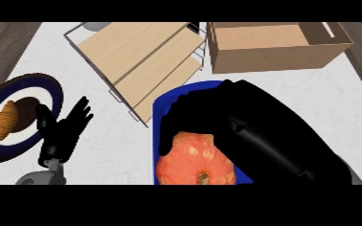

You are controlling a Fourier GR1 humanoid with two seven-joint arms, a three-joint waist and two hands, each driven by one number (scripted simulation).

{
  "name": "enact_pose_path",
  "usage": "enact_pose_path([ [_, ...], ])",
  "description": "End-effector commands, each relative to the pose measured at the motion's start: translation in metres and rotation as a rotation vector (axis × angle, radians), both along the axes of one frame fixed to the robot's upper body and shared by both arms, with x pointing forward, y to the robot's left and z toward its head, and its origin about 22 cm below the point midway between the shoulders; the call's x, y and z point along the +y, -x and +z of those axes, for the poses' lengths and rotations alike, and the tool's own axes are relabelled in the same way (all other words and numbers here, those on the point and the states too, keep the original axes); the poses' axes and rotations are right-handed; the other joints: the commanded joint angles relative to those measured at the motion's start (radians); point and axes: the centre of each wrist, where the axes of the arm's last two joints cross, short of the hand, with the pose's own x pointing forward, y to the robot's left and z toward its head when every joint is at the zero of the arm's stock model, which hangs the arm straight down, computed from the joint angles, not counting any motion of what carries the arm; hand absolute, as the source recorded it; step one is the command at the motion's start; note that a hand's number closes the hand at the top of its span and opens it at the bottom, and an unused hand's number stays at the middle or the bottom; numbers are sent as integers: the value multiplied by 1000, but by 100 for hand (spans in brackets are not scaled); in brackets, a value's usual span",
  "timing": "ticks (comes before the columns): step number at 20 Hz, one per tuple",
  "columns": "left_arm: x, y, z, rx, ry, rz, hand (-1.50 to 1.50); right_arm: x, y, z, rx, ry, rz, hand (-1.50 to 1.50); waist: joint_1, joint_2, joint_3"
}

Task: Pick the squash from the tray and place it in the tiered shelf

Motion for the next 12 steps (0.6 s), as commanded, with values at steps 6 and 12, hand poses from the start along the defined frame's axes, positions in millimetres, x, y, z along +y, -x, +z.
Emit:
enact_pose_path([
  [6,-7,-14,-3,13,-1,-22,0,27,-35,98,28,-87,-113,150,15,8,-2],
  [12,-29,3,3,4,17,-15,0,15,-72,134,32,-128,-144,150,22,7,-1],
])
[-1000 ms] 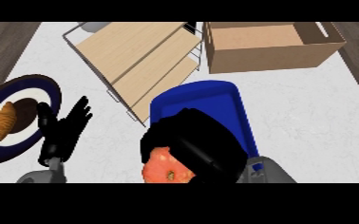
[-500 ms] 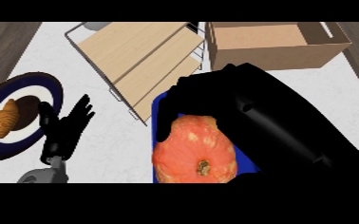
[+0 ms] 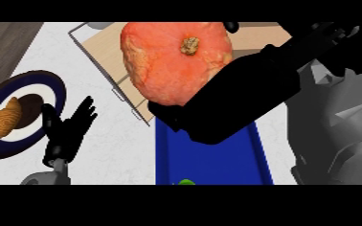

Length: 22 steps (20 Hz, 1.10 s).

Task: Pick the squash from the tray and place it in the tiered shelf

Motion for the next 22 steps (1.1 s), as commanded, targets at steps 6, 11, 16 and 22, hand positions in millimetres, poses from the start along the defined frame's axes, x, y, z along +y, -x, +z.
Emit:
enact_pose_path([
  [6,2,0,9,-7,-15,-13,0,36,-55,16,4,45,18,150,9,5,0],
  [11,-8,-12,10,-9,2,2,0,40,-80,15,-17,127,45,150,6,6,0],
  [16,20,2,11,-4,0,-16,0,51,-110,-14,-55,153,24,150,18,9,-1],
  [22,7,-2,0,8,-5,-12,0,69,-128,-36,-54,137,30,150,15,9,-1],
])
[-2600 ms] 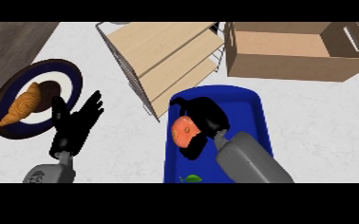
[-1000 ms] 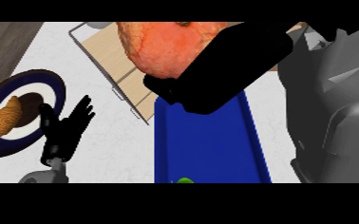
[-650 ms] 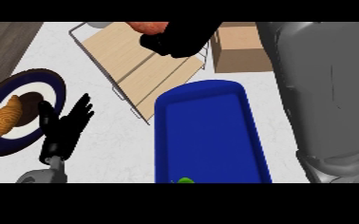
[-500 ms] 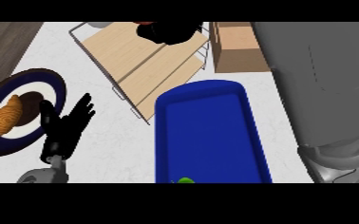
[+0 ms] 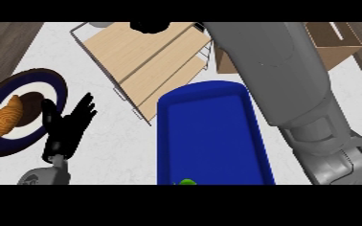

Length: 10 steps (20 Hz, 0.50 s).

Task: Pick the squash from the tray and place it in the tiered shelf

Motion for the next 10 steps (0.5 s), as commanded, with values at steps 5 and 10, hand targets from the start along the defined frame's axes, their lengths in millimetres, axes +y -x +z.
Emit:
enact_pose_path([
  [5,-1,4,1,-3,3,-15,0,3,-28,-37,-34,-14,-17,150,5,2,1],
  [10,-2,-5,-7,6,3,-4,0,12,-28,-31,-18,-37,56,150,-7,-1,1],
])
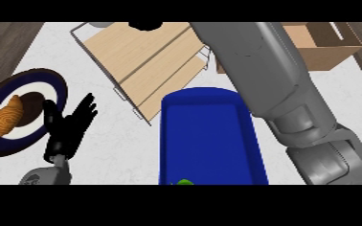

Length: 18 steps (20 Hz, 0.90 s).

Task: Pick the squash from the tray and place it in the tiered shelf

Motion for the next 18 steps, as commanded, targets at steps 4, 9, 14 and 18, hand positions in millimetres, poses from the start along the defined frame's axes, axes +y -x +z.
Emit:
enact_pose_path([
  [4,5,-12,4,1,-6,-3,0,3,-11,-5,-12,-2,34,150,-2,2,-1],
  [9,-5,6,-8,2,-6,-10,0,4,-11,18,-82,101,18,150,4,2,-1],
  [14,-3,7,3,12,0,-1,0,3,-17,7,137,-189,-59,-150,4,-1,0],
  [18,1,3,-5,-11,-26,18,0,-10,-22,16,223,-296,-35,-150,-3,-1,0],
])
